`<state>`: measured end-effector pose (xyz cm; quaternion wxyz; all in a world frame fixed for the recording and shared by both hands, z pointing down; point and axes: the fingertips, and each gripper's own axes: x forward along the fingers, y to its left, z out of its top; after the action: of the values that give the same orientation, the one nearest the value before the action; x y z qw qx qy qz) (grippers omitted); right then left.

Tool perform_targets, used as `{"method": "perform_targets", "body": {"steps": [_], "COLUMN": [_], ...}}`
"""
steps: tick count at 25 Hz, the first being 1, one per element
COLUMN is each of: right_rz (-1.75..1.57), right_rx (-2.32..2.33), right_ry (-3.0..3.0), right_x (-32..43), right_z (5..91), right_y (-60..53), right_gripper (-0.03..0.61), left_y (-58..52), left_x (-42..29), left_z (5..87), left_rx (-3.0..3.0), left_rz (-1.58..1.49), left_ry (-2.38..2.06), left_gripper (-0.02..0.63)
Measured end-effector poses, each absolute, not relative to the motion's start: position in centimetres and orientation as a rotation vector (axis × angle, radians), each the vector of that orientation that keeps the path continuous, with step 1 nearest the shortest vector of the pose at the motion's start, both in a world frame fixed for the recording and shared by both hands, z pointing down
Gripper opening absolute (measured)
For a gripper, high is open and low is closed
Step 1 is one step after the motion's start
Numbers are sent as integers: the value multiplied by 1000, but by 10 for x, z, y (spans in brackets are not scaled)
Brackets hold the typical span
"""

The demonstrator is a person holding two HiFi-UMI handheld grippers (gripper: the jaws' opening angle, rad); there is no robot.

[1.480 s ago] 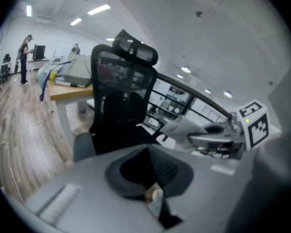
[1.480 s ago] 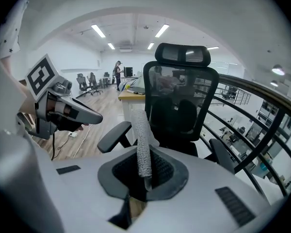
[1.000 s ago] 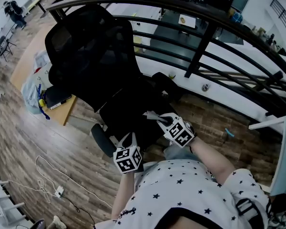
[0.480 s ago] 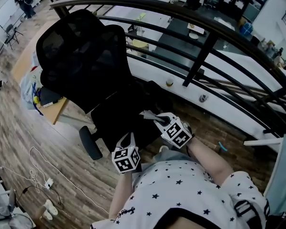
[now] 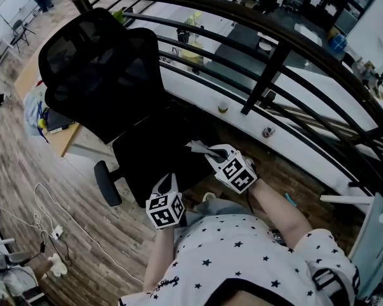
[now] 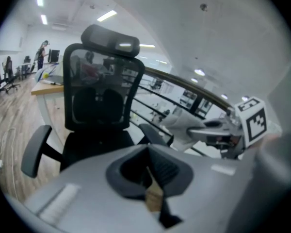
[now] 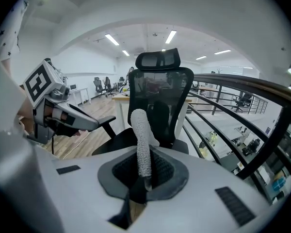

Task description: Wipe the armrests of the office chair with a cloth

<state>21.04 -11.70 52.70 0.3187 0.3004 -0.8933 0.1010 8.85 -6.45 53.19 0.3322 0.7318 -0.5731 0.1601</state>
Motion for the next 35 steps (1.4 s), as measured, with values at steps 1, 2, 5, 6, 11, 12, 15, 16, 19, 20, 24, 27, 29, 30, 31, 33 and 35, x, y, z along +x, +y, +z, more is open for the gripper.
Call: {"method": "perform_targets", "body": {"steps": [1,2,5,6,11,12,15,16,19,20,24,27,29,30,31,33,35], "right_rz": [266,266,263,265,267,265,267,267,261,258,259,264,257,250,246,246,247], "right_rx": [791,794,812,821,846,845,845,846,850,853,870,891,899,897,892,880,874], "right_ry": [-2350,-2349,-2342,-2340,-2325,-2321,-2316,-2314,-2309,-2307,-2304,-2299,-2297,-2297,-2294,-2280,-2272], "right_x": [214,218,224,226,244,246,250,251,250,250,248,248,248,246,244,241,237], "right_z": [527,527,526,526,529,530,532,532,534,534,534,535,536,536,537,539,541], "right_y": [-118,-119,-128,-131,-142,-145,-155,-159,-173,-178,-199,-214,-223,-227,-232,-240,-249], "right_gripper": [25,25,25,25,25,25,25,25,25,25,25,25,25,25,25,25,25], "left_y": [-63,-62,-63,-63,-63,-64,-66,-67,-72,-74,-84,-95,-103,-107,-111,-119,-127], "left_x": [90,91,88,87,97,99,107,110,115,116,119,118,116,114,112,107,102], "left_z": [532,531,530,530,533,534,537,537,539,539,543,544,544,543,544,546,549], "left_rx": [1909,1906,1903,1904,1911,1911,1918,1921,1927,1929,1939,1944,1950,1951,1950,1949,1943], "left_rz": [422,425,441,450,485,491,509,511,515,516,520,519,516,512,509,510,511], "left_ry": [-1500,-1501,-1500,-1498,-1483,-1478,-1455,-1448,-1429,-1423,-1402,-1397,-1398,-1398,-1397,-1393,-1388], "left_gripper": [8,8,8,8,8,8,8,8,8,8,8,8,8,8,8,8,8]}}
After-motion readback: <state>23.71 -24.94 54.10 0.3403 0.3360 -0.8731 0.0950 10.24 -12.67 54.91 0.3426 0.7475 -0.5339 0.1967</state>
